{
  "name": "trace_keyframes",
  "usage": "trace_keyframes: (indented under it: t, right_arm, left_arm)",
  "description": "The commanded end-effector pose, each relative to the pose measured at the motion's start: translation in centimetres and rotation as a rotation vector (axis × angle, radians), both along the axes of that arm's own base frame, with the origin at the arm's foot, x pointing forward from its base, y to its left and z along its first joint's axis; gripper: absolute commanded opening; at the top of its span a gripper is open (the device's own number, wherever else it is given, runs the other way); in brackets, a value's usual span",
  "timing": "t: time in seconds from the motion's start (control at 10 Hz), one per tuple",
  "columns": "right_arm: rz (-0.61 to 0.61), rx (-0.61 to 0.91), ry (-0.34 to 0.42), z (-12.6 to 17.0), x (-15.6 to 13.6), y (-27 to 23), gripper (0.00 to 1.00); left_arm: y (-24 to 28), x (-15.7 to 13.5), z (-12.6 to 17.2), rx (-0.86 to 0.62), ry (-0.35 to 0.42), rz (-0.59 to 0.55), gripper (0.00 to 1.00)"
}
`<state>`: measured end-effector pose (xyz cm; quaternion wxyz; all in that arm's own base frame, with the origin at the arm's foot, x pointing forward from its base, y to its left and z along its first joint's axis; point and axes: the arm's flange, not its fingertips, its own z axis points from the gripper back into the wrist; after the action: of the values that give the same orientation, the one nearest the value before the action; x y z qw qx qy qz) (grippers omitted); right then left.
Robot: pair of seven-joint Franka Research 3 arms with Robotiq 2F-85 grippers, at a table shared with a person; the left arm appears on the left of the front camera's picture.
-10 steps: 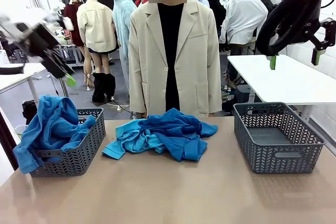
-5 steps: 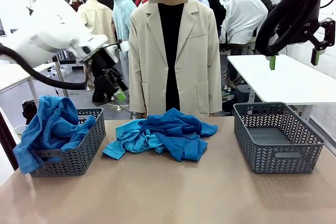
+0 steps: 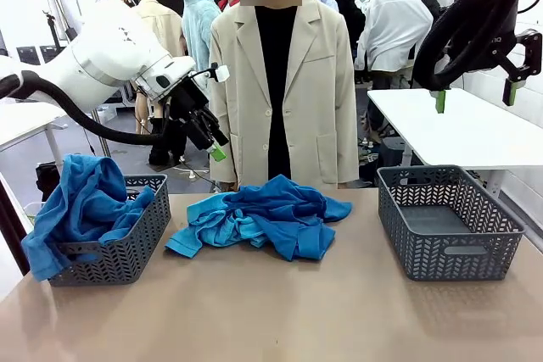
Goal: Sort the tops and bottoms.
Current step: Lift clothes from the center of the table with your left hand.
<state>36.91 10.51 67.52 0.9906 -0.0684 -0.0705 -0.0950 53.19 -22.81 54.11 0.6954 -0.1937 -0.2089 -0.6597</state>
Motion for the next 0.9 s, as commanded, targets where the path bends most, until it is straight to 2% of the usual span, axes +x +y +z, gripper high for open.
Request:
trace_keyframes:
  t: [0.0,0.1,0.3,0.4,0.6,0.7,0.8]
  right_arm:
    - [0.008,0.023,0.014,0.3,0.1,0.0,1.00]
    - [0.008,0.023,0.014,0.3,0.1,0.0,1.00]
    - [0.008,0.023,0.014,0.3,0.1,0.0,1.00]
    - [0.008,0.023,0.014,0.3,0.1,0.0,1.00]
    - [0.008,0.023,0.014,0.3,0.1,0.0,1.00]
    - [0.008,0.023,0.014,0.3,0.1,0.0,1.00]
    - [0.008,0.023,0.014,0.3,0.1,0.0,1.00]
  left_arm:
    - [-0.4,0.0,-0.1,-0.002,0.000,-0.004,1.00]
    - [-0.8,1.3,-1.9,0.030,-0.026,-0.012,1.00]
    - [-3.6,3.6,-5.1,-0.024,-0.026,-0.080,1.00]
    - [-4.6,5.1,-6.8,0.009,-0.084,-0.088,1.00]
    - [-6.6,6.3,-9.6,-0.001,-0.065,-0.128,1.00]
    - [-7.0,7.5,-11.0,-0.010,-0.087,-0.152,1.00]
    - [-6.7,8.9,-11.9,0.004,-0.072,-0.145,1.00]
